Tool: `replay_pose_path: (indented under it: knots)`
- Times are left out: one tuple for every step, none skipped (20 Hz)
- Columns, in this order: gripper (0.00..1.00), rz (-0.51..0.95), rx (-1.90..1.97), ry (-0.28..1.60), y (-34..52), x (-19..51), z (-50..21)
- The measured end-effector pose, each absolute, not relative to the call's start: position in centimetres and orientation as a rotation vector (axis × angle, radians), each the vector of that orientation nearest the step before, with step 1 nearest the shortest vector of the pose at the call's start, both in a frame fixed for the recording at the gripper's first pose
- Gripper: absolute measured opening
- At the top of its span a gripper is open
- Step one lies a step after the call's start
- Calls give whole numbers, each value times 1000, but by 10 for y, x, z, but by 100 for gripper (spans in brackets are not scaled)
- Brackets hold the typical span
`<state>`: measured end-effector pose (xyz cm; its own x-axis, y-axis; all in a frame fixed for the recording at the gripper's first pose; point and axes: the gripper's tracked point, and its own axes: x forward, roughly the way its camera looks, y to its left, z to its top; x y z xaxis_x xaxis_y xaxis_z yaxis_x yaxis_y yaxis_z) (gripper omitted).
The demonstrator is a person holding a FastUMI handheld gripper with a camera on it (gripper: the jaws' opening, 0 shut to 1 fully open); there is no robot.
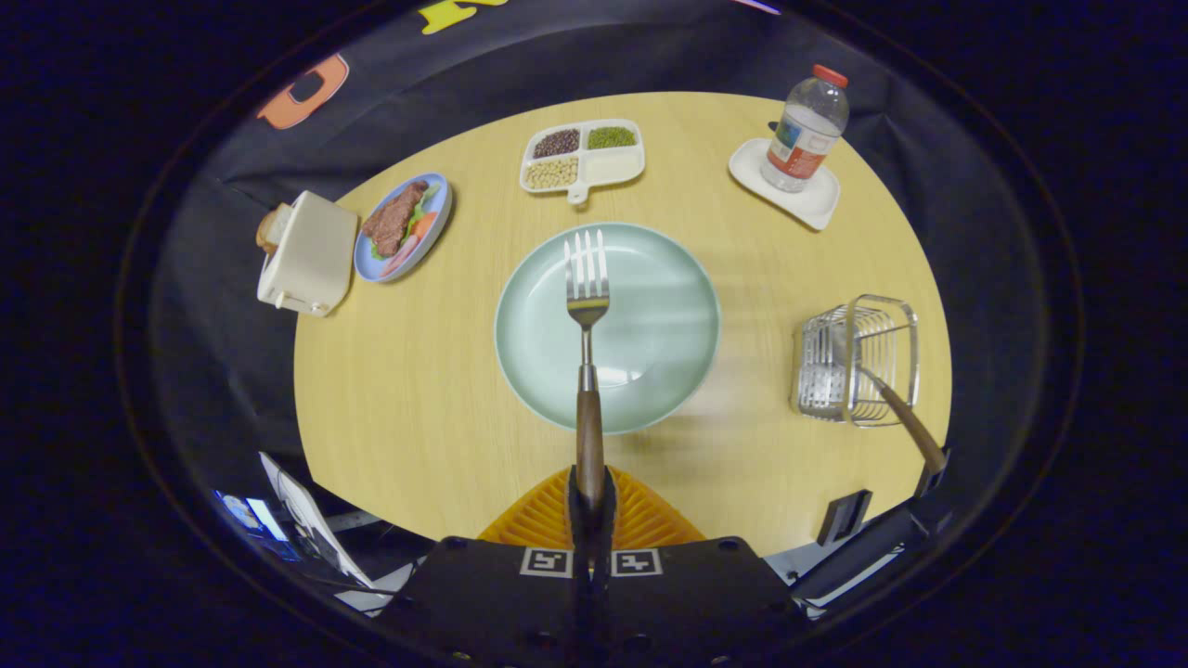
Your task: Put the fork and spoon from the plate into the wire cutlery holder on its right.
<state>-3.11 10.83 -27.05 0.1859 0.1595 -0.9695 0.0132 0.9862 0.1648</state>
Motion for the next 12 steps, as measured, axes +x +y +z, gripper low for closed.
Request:
replay_pose_path:
  knots:
    - [0,104,146,1367,95,-29,-258]
    - [0,97,142,1358,79,-29,-248]
    - [0,87,147,1352,63,-29,-238]
    - [0,74,153,1347,48,-30,-232]
    - [0,57,155,1343,31,-31,-227]
    - [0,41,154,1343,13,-34,-225]
    - [0,27,153,1349,-2,-39,-224]
    - [0,15,156,1362,-18,-45,-225]
    - [0,3,165,1378,-30,-50,-228]
    - [0,-7,170,1393,-40,-56,-232]
    - [0,-15,172,1409,-49,-60,-237]
    - [0,-19,175,1426,-55,-64,-242]
